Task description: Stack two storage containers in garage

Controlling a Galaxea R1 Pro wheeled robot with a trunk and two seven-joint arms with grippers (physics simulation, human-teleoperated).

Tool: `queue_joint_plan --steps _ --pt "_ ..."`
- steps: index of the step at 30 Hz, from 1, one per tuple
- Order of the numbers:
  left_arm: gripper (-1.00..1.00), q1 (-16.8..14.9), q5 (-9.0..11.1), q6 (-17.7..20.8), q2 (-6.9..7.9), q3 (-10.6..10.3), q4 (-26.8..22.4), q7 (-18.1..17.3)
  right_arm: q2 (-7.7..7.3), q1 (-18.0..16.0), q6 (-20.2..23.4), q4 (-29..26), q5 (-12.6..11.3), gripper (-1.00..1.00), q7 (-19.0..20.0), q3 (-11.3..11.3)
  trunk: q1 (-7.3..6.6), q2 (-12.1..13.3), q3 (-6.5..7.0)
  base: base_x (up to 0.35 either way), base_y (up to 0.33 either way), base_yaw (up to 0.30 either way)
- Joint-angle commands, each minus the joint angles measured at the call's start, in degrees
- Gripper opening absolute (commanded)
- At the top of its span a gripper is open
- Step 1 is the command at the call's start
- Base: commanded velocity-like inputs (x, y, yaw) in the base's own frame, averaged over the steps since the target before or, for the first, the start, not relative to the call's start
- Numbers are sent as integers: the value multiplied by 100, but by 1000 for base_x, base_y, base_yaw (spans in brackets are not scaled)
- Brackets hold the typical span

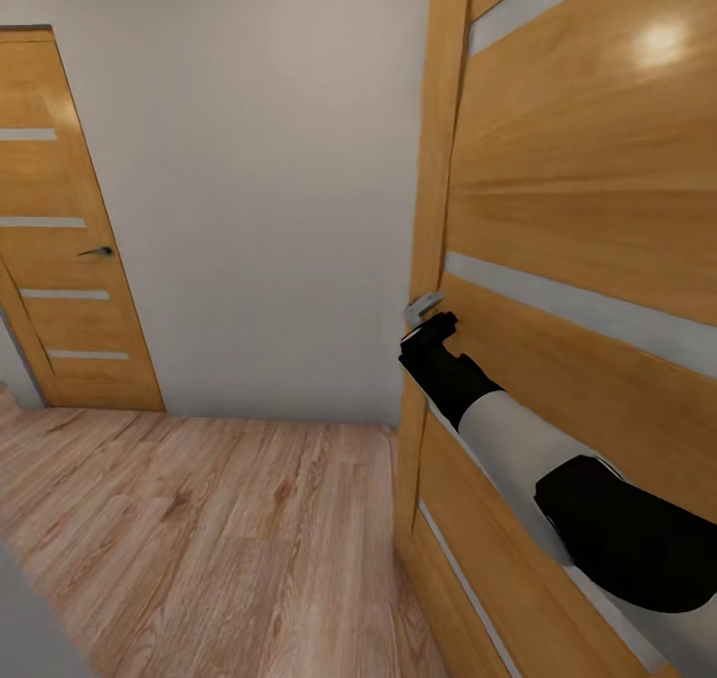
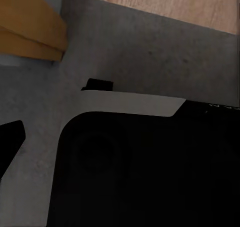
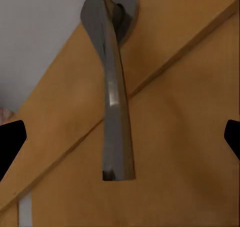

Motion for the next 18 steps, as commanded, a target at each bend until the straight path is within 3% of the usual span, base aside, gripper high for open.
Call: queue_joint_plan --steps 1,12,18 --pt "100 -1 34 -14 -2 7 -2 4 -7 -6 57 2 54 100 -20 26 3 -2 -6 312 0 0" --pt "100 -1 32 -13 -2 7 -2 10 -15 -6 59 63 50 100 -21 23 3 -2 -6 283 0 0" --pt "100 -1 32 -14 -2 7 -2 10 -15 -6 64 64 50 100 -21 19 3 -2 -6 68 0 0"
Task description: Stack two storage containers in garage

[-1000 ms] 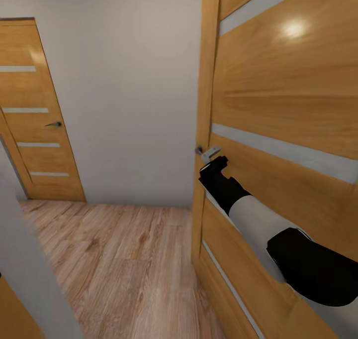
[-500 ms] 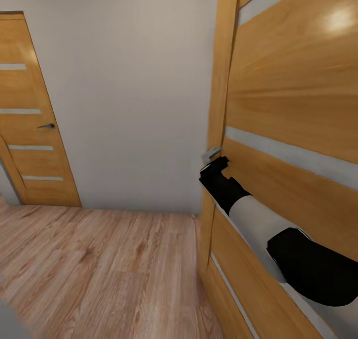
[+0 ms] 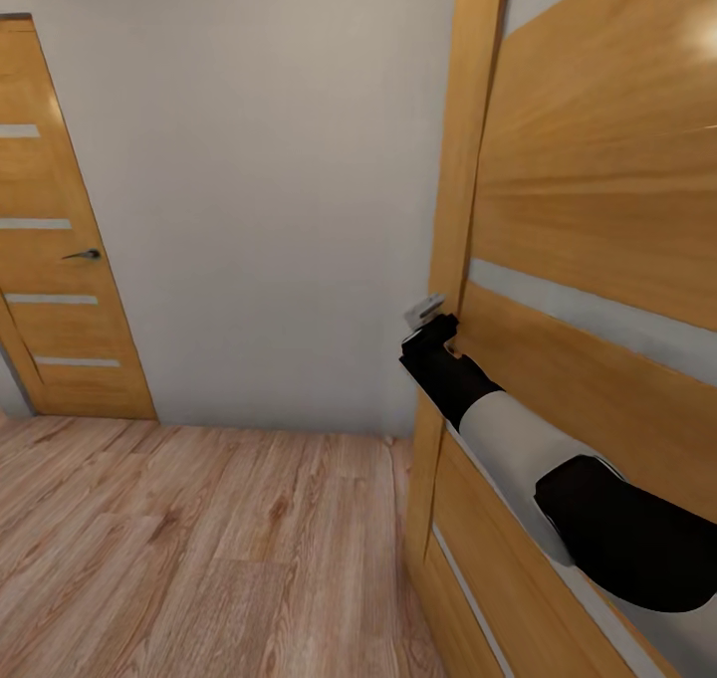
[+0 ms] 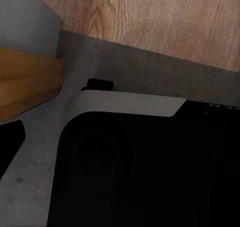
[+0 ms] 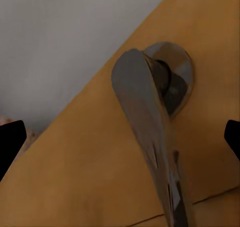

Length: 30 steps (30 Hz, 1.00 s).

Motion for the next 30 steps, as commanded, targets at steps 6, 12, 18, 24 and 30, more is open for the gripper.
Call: queue_joint_plan --steps 6,12,18,24,30 --pt "100 -1 34 -14 -2 6 -1 7 -181 -6 82 11 64 100 -28 28 0 -3 -6 5 0 0" --pt "100 -1 34 -14 -2 7 -1 4 -353 -6 24 209 59 100 -36 9 0 -3 -6 0 0 0" --pt "100 -1 34 -14 -2 6 -1 4 -555 -13 -82 379 59 100 -38 -13 0 -3 -6 0 0 0" --pt "100 -1 36 -14 -2 6 -1 4 -710 -15 -105 392 59 100 -39 -36 0 -3 -6 0 0 0" --pt "100 -1 34 -14 -2 7 -1 3 -930 -15 -174 391 45 100 -26 -44 0 -3 -6 0 0 0"
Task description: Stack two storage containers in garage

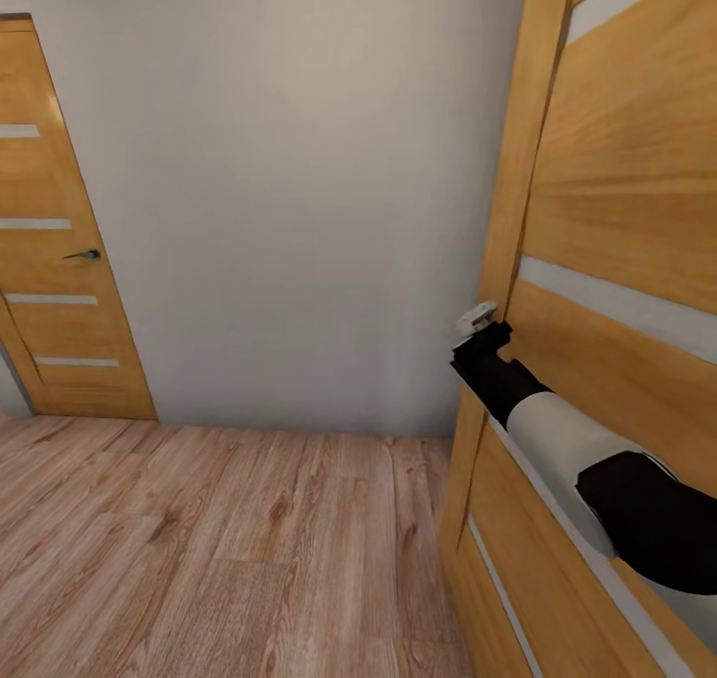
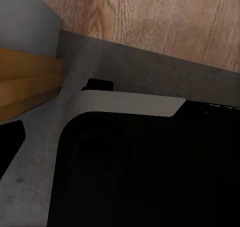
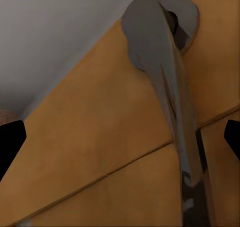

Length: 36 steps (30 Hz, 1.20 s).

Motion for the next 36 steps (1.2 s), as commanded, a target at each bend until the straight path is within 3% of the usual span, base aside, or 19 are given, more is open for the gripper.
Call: queue_joint_plan --steps 1,26,33,36 --pt "100 -1 34 -14 -2 7 -2 6 -14 -4 55 0 48 100 8 4 0 -3 -6 0 0 0" --pt "100 -1 34 -14 -2 14 -2 8 -48 -4 57 -21 41 100 -59 8 0 -3 -6 0 0 0" --pt "100 -1 34 -15 -2 11 -2 6 -380 -4 26 -15 32 100 -69 -10 0 -3 -6 0 0 0" --pt "100 -1 34 -14 -2 11 -2 5 -481 -4 26 -9 31 100 -68 -115 0 -3 -6 0 0 0"
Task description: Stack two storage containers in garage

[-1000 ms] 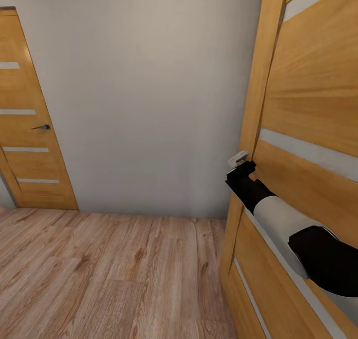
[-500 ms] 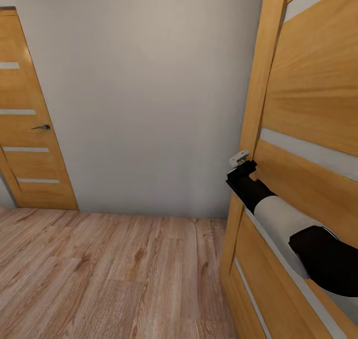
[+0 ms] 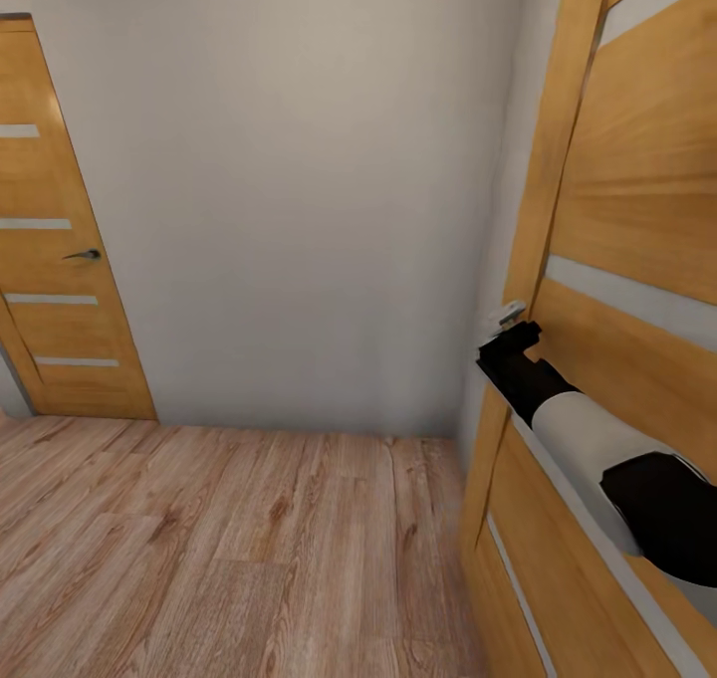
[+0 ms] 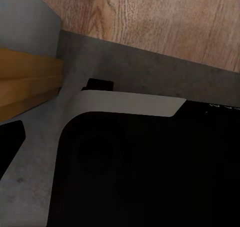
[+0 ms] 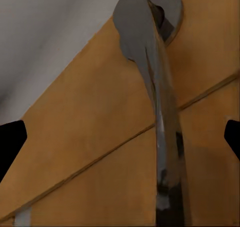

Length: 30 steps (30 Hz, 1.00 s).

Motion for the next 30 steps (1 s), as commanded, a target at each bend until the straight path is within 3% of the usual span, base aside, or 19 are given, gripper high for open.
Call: queue_joint_plan --steps 1,7,8,21,24,30 --pt "100 0 35 -13 -2 9 -3 6 -58 -4 74 1 72 100 -20 -72 0 -3 -6 0 0 0" --pt "100 0 35 -13 -2 10 -3 7 -217 -4 69 8 72 100 -11 -313 0 -3 -6 0 0 0" --pt "100 0 35 -13 -2 8 -3 6 -314 -4 69 11 71 100 -11 -335 0 -3 -6 0 0 0" --pt "100 0 35 -13 -2 6 -3 5 -665 -4 73 11 71 100 25 -348 0 -3 -6 0 0 0" --pt "100 0 35 -13 -2 7 -3 3 -674 -4 91 6 71 100 35 -360 0 -3 -6 0 0 0" --pt "100 0 35 -13 -2 10 -3 4 -516 -4 161 -8 77 100 20 -345 0 -3 -6 0 0 0"
